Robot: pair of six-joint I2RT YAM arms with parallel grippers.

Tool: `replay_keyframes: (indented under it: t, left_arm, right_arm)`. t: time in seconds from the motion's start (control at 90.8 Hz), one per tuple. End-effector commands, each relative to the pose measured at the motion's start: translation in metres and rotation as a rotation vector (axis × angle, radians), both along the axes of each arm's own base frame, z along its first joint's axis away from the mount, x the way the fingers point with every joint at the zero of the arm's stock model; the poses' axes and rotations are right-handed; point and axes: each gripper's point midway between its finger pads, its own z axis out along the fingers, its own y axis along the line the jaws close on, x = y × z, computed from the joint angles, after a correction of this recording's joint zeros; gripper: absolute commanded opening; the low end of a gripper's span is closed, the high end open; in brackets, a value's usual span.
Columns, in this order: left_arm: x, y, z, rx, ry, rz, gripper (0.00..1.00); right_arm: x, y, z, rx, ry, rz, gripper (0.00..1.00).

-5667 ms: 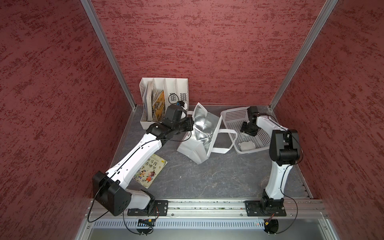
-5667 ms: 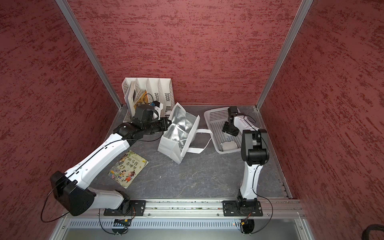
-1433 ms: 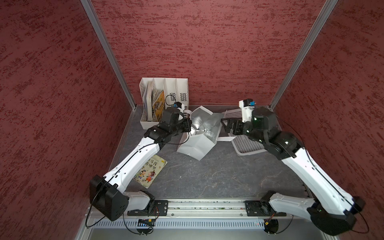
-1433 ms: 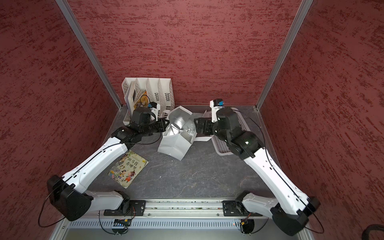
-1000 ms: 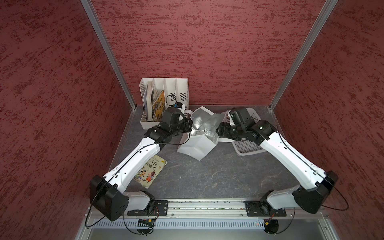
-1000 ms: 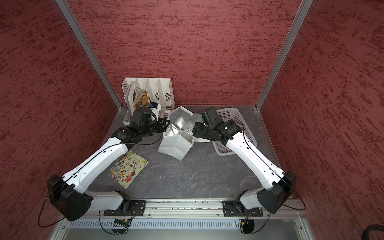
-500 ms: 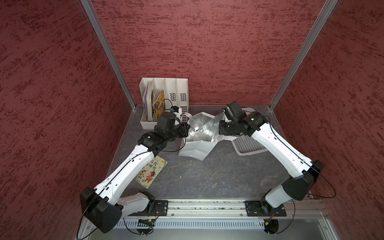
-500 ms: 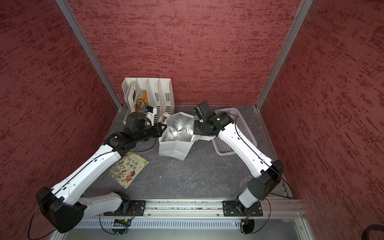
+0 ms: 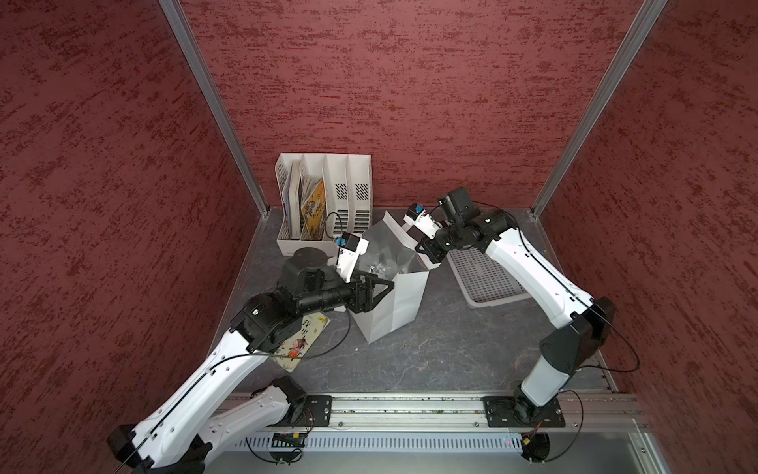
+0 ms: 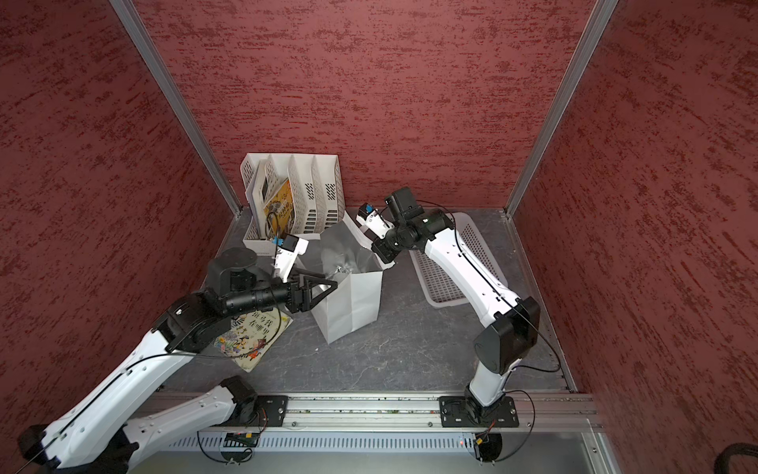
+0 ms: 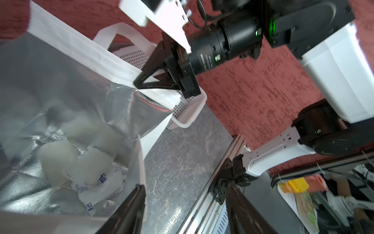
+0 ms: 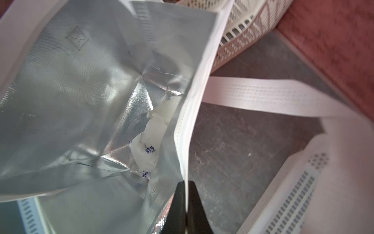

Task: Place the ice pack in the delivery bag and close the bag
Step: Adjust the delivery bag at the center of the board, then tear off the adhesive seal from the delivery bag.

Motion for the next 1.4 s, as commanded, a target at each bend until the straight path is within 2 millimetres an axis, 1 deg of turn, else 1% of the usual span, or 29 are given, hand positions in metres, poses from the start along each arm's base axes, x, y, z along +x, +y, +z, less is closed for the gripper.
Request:
replay_keyframes:
  t: [0.0,0.055,0.143,0.242,0.309,0.375,0.452,0.463,0.507,0.562,0.606,0.628,0.672,0.76,0.804,0.826,0.837,0.87,0.904,0.926,0.97,1.003,1.036,1.091,1.102,1.168,1.234,1.3,1.388]
  left_arm:
    - [0.001,0.053,0.049,0.096,-0.306,0.178,0.78]
    - [0.008,0.068,0.063,0.159,-0.406,0.234,0.87]
    - [0.027,0.069,0.071,0.261,-0.459,0.219,0.99]
    - [0.063,0.059,0.063,0.289,-0.416,0.159,1.0]
    - [0.084,0.057,0.058,0.246,-0.382,0.114,1.0]
    - [0.11,0.056,0.049,0.191,-0.331,0.079,1.0]
    - [0.129,0.048,0.042,0.144,-0.317,-0.001,1.0]
    - [0.131,0.046,0.04,0.141,-0.32,-0.018,1.0]
    - [0.135,0.037,0.039,0.133,-0.336,-0.08,1.0]
    - [0.142,0.027,0.038,0.123,-0.347,-0.135,1.0]
    - [0.147,0.021,0.041,0.122,-0.354,-0.15,0.99]
    - [0.149,0.018,0.042,0.126,-0.356,-0.155,0.99]
    - [0.152,0.011,0.043,0.151,-0.364,-0.162,0.98]
    - [0.153,-0.002,0.04,0.241,-0.394,-0.168,0.99]
    - [0.153,-0.008,0.039,0.292,-0.413,-0.161,1.0]
    - [0.154,-0.01,0.037,0.322,-0.423,-0.154,1.0]
    - [0.154,-0.011,0.037,0.332,-0.426,-0.152,1.0]
    - [0.155,-0.015,0.036,0.358,-0.443,-0.155,1.0]
    - [0.155,-0.018,0.036,0.378,-0.453,-0.164,1.0]
    - [0.154,-0.021,0.038,0.385,-0.462,-0.171,1.0]
    - [0.155,-0.027,0.036,0.398,-0.465,-0.192,0.99]
    - [0.156,-0.032,0.033,0.408,-0.465,-0.217,0.96]
    - [0.155,-0.037,0.031,0.416,-0.459,-0.243,0.92]
    - [0.159,-0.045,0.018,0.445,-0.427,-0.286,0.87]
    - [0.159,-0.046,0.018,0.449,-0.427,-0.292,0.86]
    - [0.167,-0.054,-0.004,0.508,-0.382,-0.342,0.82]
    - [0.176,-0.06,-0.022,0.554,-0.342,-0.371,0.77]
    - [0.188,-0.064,-0.037,0.581,-0.297,-0.38,0.71]
    - [0.202,-0.068,-0.052,0.598,-0.266,-0.367,0.68]
  right_arm:
    - [0.012,0.011,0.036,-0.024,-0.323,0.271,0.0]
    - [0.015,0.009,0.039,-0.032,-0.341,0.311,0.0]
    - [0.018,0.005,0.052,0.017,-0.342,0.35,0.0]
    - [0.017,0.002,0.058,0.034,-0.337,0.396,0.0]
    - [0.016,0.001,0.055,0.03,-0.337,0.424,0.0]
    - [0.017,0.003,0.051,0.033,-0.328,0.431,0.0]
    - [0.019,0.006,0.045,0.051,-0.3,0.408,0.0]
    - [0.02,0.006,0.045,0.055,-0.295,0.4,0.02]
    - [0.024,0.009,0.047,0.076,-0.287,0.366,0.18]
    - [0.029,0.01,0.054,0.095,-0.286,0.306,0.26]
    - [0.032,0.008,0.064,0.117,-0.28,0.247,0.35]
    - [0.034,0.006,0.074,0.132,-0.283,0.205,0.39]
    - [0.035,0.001,0.094,0.177,-0.275,0.115,0.42]
    - [0.026,-0.011,0.131,0.277,-0.303,-0.018,0.47]
    - [0.02,-0.024,0.15,0.335,-0.343,-0.108,0.53]
    - [0.02,-0.03,0.153,0.35,-0.372,-0.146,0.59]
    - [0.017,-0.035,0.166,0.379,-0.402,-0.173,0.62]
    - [0.008,-0.052,0.183,0.444,-0.46,-0.261,0.71]
    - [0.007,-0.066,0.171,0.486,-0.444,-0.349,0.79]
    - [0.004,-0.074,0.168,0.537,-0.438,-0.394,0.82]
    - [-0.002,-0.087,0.162,0.633,-0.404,-0.456,0.84]
    - [-0.004,-0.093,0.144,0.683,-0.34,-0.485,0.83]
    - [-0.008,-0.094,0.131,0.717,-0.279,-0.489,0.81]
    - [-0.014,-0.089,0.107,0.738,-0.204,-0.469,0.76]
    - [-0.015,-0.087,0.107,0.746,-0.205,-0.457,0.75]
    - [-0.019,-0.083,0.089,0.752,-0.207,-0.419,0.81]
    - [-0.018,-0.089,0.079,0.746,-0.261,-0.435,0.82]
    - [-0.015,-0.093,0.077,0.731,-0.302,-0.447,0.84]
    - [-0.01,-0.091,0.073,0.703,-0.288,-0.448,0.84]
